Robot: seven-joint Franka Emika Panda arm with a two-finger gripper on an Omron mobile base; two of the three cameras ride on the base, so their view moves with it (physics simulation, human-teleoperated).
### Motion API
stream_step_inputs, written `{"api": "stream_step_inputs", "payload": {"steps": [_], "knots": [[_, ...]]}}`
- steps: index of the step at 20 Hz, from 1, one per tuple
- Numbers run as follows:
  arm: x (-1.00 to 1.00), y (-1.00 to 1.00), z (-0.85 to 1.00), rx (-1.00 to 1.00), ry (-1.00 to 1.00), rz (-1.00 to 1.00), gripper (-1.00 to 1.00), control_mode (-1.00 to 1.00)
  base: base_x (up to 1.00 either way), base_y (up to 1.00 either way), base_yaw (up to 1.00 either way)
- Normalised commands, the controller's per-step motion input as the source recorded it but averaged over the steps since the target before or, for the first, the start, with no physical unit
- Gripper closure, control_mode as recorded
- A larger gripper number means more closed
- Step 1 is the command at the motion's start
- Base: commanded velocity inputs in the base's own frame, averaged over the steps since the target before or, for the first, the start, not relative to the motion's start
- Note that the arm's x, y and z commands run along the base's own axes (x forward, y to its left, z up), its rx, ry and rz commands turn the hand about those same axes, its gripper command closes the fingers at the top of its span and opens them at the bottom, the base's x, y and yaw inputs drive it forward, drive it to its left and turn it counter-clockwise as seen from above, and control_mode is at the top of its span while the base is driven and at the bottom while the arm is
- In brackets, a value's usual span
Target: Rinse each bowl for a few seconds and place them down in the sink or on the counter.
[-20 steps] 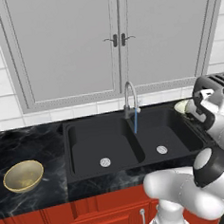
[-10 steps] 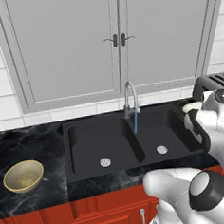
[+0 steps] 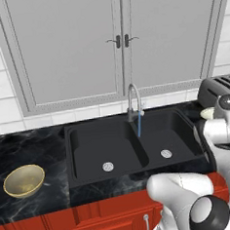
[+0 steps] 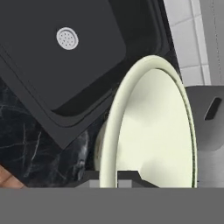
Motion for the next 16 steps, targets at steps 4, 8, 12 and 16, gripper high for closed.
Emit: {"api": "stream_step_inputs", "payload": {"steps": [4, 8, 12, 16], "knots": [[-0.26, -0.19, 0.11, 0.02, 0.02, -0.15, 1.0, -1.0, 0.0, 0.0, 0.0], [-0.09, -0.11, 0.02, 0.04, 0.04, -0.11, 1.0, -1.0, 0.0, 0.0, 0.0], [0.0, -0.01, 0.0, 0.03, 0.07, -0.08, 1.0, -1.0, 0.0, 0.0, 0.0], [0.0, -0.08, 0.0, 0.07, 0.09, -0.06, 1.0, -1.0, 0.0, 0.0, 0.0]]}}
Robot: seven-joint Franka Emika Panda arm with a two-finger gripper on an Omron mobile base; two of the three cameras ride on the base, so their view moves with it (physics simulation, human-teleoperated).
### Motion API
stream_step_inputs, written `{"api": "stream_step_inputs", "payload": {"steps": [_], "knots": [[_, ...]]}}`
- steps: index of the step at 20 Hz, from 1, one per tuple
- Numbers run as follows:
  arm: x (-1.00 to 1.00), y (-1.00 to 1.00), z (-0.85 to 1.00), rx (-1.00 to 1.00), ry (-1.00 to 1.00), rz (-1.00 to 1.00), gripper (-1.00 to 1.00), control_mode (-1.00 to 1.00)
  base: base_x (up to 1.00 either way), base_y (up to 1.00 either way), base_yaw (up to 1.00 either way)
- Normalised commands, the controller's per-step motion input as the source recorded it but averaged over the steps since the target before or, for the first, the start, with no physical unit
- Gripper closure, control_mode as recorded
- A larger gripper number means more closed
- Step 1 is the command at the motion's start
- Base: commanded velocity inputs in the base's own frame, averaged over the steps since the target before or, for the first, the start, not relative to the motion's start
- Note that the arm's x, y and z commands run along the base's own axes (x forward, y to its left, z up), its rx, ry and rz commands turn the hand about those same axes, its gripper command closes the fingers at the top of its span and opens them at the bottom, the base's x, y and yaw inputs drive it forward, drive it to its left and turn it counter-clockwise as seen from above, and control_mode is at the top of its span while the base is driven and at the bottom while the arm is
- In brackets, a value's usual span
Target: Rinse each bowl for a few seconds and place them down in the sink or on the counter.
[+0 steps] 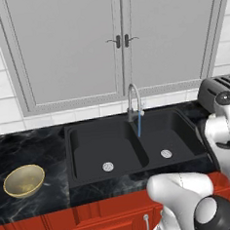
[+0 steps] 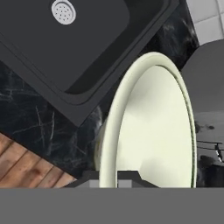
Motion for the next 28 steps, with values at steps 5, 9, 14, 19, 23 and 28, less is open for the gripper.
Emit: {"api": "stream_step_inputs", "payload": {"steps": [5, 9, 14, 19, 23, 28], "knots": [[0.0, -0.25, -0.03, 0.09, 0.08, -0.03, 1.0, -1.0, 0.0, 0.0, 0.0], [0.01, -0.16, -0.18, 0.06, 0.09, 0.0, 1.0, -1.0, 0.0, 0.0, 0.0], [0.03, -0.02, -0.26, -0.01, 0.01, 0.02, 1.0, -1.0, 0.0, 0.0, 0.0], [0.09, 0.0, -0.31, -0.04, -0.02, 0.05, 1.0, -1.0, 0.0, 0.0, 0.0], [0.05, 0.0, -0.43, -0.06, -0.07, 0.08, 1.0, -1.0, 0.0, 0.0, 0.0], [0.11, -0.09, -0.34, -0.02, -0.04, 0.08, 1.0, -1.0, 0.0, 0.0, 0.0]]}}
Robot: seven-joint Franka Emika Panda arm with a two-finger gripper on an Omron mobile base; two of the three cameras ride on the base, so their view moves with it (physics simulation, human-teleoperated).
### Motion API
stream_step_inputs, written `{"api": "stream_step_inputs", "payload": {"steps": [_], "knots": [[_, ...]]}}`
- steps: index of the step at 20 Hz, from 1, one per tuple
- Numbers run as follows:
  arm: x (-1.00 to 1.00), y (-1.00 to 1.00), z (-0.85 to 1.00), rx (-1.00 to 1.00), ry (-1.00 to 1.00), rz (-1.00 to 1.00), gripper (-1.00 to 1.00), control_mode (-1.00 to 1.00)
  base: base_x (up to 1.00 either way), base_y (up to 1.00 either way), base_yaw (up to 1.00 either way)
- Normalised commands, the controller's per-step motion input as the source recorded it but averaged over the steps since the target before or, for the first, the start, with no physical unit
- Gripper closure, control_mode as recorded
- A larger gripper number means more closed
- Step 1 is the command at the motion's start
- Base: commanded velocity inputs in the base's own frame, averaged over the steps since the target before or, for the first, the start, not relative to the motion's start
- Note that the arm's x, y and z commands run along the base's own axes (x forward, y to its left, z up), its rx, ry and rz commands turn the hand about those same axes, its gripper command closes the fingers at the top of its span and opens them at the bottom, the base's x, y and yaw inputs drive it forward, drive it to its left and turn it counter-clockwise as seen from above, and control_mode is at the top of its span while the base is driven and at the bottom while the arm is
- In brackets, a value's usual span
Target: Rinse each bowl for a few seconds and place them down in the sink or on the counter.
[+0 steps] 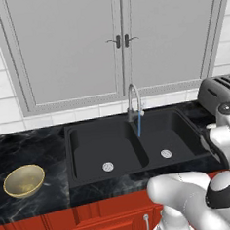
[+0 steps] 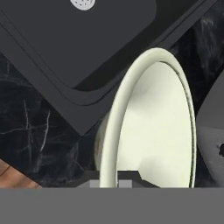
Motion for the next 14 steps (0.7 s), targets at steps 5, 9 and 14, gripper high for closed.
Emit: {"api": "stream_step_inputs", "payload": {"steps": [5, 9, 14], "knots": [[0.23, -0.17, -0.22, 0.0, 0.0, 0.07, 1.0, -1.0, 0.0, 0.0, 0.0], [0.24, -0.23, -0.15, 0.0, 0.0, 0.07, 1.0, -1.0, 0.0, 0.0, 0.0], [0.26, -0.21, -0.13, 0.0, -0.01, 0.07, 1.0, -1.0, 0.0, 0.0, 0.0]]}}
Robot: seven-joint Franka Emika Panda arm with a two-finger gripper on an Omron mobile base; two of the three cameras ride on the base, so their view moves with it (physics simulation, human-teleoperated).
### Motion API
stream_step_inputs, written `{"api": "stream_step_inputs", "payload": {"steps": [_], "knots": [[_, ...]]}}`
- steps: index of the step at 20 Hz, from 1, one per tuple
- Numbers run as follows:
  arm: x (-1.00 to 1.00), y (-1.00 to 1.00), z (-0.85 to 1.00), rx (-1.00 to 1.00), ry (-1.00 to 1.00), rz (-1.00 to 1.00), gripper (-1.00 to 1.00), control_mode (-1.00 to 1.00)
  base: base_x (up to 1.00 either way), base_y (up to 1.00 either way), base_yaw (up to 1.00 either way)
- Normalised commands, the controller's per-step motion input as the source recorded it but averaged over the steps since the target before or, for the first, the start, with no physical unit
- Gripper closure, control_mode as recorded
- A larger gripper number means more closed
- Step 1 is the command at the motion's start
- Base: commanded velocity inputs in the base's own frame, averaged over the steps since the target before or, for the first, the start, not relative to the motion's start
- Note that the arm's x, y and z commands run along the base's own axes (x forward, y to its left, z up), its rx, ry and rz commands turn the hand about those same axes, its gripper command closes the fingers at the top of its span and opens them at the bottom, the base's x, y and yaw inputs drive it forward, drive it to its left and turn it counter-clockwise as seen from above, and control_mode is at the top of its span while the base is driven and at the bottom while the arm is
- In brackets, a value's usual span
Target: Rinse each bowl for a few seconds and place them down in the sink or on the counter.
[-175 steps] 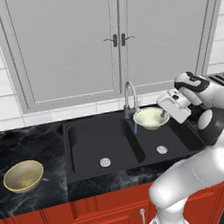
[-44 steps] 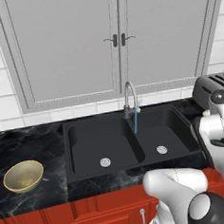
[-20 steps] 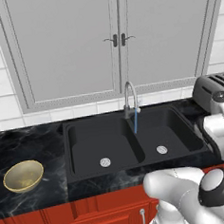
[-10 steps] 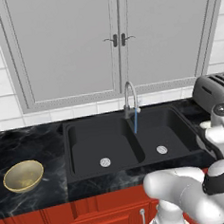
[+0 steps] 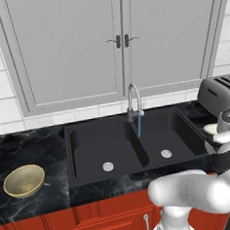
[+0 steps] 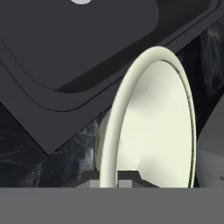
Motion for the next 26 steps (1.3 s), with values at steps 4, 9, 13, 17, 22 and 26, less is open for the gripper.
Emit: {"api": "stream_step_inputs", "payload": {"steps": [4, 9, 13, 17, 22, 26], "knots": [[0.2, -0.24, -0.16, 0.0, 0.0, 0.07, 1.0, -1.0, 0.0, 0.0, 0.0], [0.11, -0.28, -0.17, 0.0, 0.0, 0.06, 1.0, -1.0, 0.0, 0.0, 0.0], [0.15, -0.28, -0.19, 0.0, 0.0, 0.06, 1.0, -1.0, 0.0, 0.0, 0.0], [0.14, -0.22, -0.22, 0.0, 0.0, 0.06, 1.0, -1.0, 0.0, 0.0, 0.0], [0.03, 0.01, -0.35, 0.0, 0.0, 0.02, 1.0, -1.0, 0.0, 0.0, 0.0], [-0.06, 0.11, -0.39, 0.0, 0.0, 0.0, -1.0, -1.0, 0.0, 0.0, 0.0]]}}
